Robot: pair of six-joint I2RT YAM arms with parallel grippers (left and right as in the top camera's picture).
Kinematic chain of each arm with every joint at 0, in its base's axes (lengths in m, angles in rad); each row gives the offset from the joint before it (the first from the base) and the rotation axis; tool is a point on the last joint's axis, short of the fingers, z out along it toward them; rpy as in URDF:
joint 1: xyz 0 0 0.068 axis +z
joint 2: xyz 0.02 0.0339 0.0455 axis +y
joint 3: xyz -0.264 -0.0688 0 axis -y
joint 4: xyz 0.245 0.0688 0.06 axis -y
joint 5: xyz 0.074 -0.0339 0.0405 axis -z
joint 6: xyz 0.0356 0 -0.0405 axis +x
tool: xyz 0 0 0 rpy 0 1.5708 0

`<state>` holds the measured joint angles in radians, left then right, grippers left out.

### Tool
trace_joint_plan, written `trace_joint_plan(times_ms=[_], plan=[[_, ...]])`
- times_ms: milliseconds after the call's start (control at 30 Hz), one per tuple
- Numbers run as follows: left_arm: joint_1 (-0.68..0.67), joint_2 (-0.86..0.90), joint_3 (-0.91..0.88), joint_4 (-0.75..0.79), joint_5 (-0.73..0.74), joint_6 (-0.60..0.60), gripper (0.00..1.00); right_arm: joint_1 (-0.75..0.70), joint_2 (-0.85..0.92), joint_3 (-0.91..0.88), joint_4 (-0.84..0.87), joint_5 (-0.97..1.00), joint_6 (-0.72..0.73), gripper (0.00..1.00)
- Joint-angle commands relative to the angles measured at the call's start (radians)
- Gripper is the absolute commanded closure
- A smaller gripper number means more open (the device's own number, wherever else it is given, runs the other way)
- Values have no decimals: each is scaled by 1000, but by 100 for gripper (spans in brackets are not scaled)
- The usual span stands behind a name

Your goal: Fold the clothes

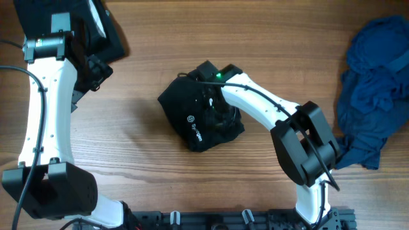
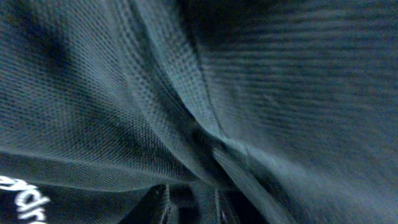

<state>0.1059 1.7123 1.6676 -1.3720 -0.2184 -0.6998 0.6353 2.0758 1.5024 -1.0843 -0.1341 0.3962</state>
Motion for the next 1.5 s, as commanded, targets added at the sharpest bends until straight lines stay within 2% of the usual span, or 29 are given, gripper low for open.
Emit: trace_joint_plan(times_ms=[0, 33, 100, 200, 233, 333, 433, 500, 700, 767, 800, 833, 900, 933, 1033, 1133, 1467], plan=[[3, 5, 0, 3, 1, 16, 0, -7, -41, 99, -5, 18, -27, 68], [3, 5, 0, 3, 1, 16, 0, -7, -53, 114, -7, 6, -33, 60], [3, 5, 0, 3, 1, 16, 0, -9, -73, 146, -18, 15, -42, 35], [3, 5, 0, 2, 2, 17, 0, -27, -103, 187, -23, 75, -40, 6], [3, 5, 0, 2, 3, 23, 0, -39, -112, 196, -16, 93, -41, 0], [1, 5, 0, 11, 84, 124, 0, -111, -132, 207, 21, 109, -65, 0], [1, 5, 0, 26, 192, 217, 0, -220, -123, 207, 49, 76, -183, 0], [0, 5, 0, 32, 224, 230, 0, -285, -116, 207, 54, -9, -270, 0], [-6, 5, 0, 44, 230, 229, 0, -449, -102, 205, 83, -204, -379, 0], [-6, 5, 0, 44, 230, 229, 0, -484, -89, 200, 97, -278, -400, 5], [-6, 5, 0, 44, 230, 229, 0, -502, -79, 197, 97, -320, -408, 14], [-8, 5, 0, 44, 230, 229, 0, -511, -68, 193, 96, -345, -423, 29], [-10, 5, 0, 44, 230, 229, 0, -515, -44, 183, 98, -375, -424, 44], [-13, 5, 0, 44, 230, 229, 0, -514, -33, 182, 99, -390, -426, 48], [-28, 5, 0, 45, 230, 229, 0, -499, 6, 177, 100, -454, -449, 49], [-43, 5, 0, 45, 230, 229, 0, -488, 35, 177, 91, -475, -449, 57], [-54, 5, 0, 60, 230, 225, 0, -435, 77, 79, 101, -504, -475, 56]])
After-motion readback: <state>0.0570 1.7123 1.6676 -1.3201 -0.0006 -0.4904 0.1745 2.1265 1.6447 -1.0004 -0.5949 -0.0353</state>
